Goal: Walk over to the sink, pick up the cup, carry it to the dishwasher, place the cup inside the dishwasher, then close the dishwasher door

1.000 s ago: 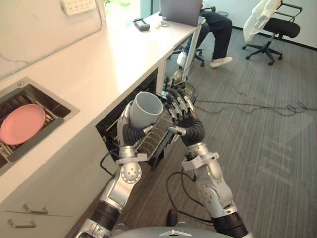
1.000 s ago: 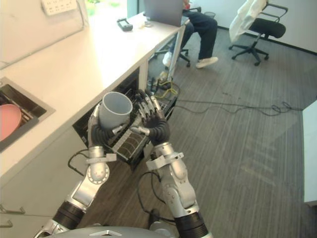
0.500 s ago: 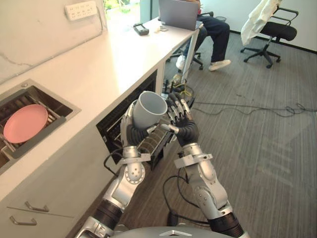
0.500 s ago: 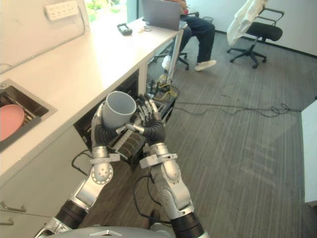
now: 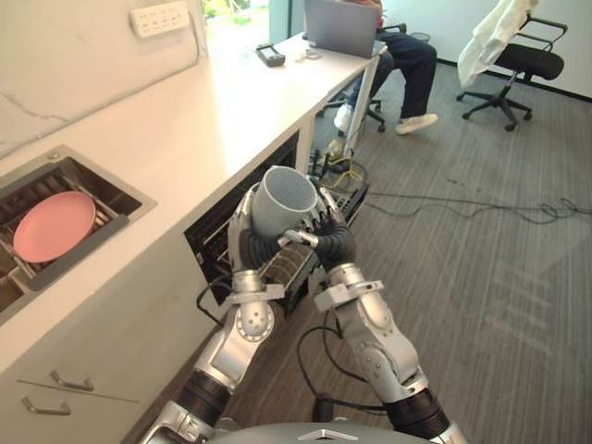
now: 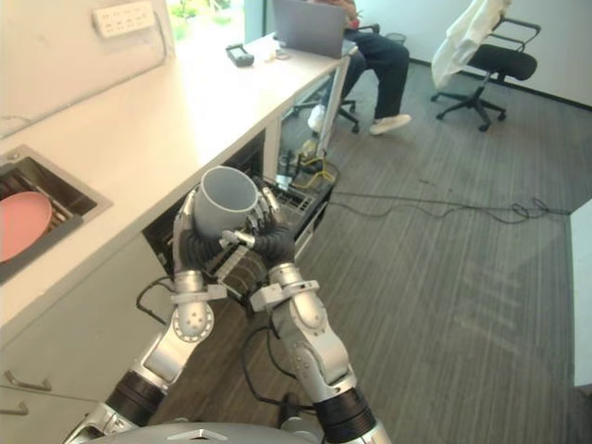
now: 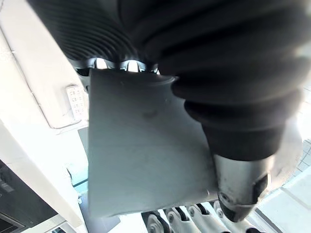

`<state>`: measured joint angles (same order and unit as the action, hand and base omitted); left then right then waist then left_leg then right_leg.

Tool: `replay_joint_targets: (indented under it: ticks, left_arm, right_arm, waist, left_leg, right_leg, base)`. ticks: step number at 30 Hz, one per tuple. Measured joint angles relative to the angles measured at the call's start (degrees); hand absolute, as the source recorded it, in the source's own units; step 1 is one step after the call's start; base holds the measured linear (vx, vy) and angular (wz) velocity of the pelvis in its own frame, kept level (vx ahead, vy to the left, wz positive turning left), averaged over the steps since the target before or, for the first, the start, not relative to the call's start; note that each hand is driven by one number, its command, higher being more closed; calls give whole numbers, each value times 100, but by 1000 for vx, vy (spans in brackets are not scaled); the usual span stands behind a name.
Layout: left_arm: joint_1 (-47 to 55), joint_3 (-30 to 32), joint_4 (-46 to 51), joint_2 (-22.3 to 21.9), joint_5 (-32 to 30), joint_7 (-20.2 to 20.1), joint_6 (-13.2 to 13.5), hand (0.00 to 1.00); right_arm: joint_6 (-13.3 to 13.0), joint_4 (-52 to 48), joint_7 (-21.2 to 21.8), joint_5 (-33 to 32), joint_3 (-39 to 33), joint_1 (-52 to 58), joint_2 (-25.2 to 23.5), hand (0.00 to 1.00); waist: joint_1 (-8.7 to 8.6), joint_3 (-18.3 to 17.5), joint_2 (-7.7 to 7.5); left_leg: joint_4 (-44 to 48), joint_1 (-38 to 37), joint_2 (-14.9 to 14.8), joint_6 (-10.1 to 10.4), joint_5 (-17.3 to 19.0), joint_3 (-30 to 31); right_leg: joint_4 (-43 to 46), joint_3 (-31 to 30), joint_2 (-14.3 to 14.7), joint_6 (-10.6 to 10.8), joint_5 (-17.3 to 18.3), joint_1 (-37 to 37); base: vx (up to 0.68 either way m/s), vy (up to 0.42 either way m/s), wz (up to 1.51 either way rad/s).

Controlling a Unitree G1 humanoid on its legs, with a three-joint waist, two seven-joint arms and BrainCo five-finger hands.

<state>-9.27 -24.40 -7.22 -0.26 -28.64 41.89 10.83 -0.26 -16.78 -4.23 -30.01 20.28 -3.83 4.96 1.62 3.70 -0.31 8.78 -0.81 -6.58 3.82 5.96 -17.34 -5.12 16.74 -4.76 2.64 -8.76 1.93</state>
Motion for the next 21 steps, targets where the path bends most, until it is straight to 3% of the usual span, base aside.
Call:
replay_joint_targets:
  ticks: [4, 11, 21]
  left_arm:
    - [-14, -73, 0, -41, -92, -42, 0, 100]
    - [-14, -82, -1, -50, -93, -128, 1, 100]
    - [-13, -219, -31, -37, -89, -236, 0, 100]
  right_arm:
    - [182, 281, 1, 0, 119, -147, 0, 0]
    - [202, 325, -13, 0, 157, -188, -5, 0]
    - [167, 451, -413, -3, 199, -389, -7, 0]
  waist:
    - [9, -103, -31]
    - [33, -116, -45]
    - [62, -124, -50]
  left_leg:
    - [-2, 1, 0, 0, 0, 8]
    - [-4, 4, -2, 12, -9, 31]
    - [-16, 4, -6, 13, -10, 29]
  right_leg:
    - [0, 12, -1, -9, 7, -2]
    - [0, 93, -10, -45, 32, -13]
    - [0, 106, -8, -32, 19, -11]
  base:
    - [0, 0, 0]
    - [0, 0, 0]
    - [-4, 20, 0]
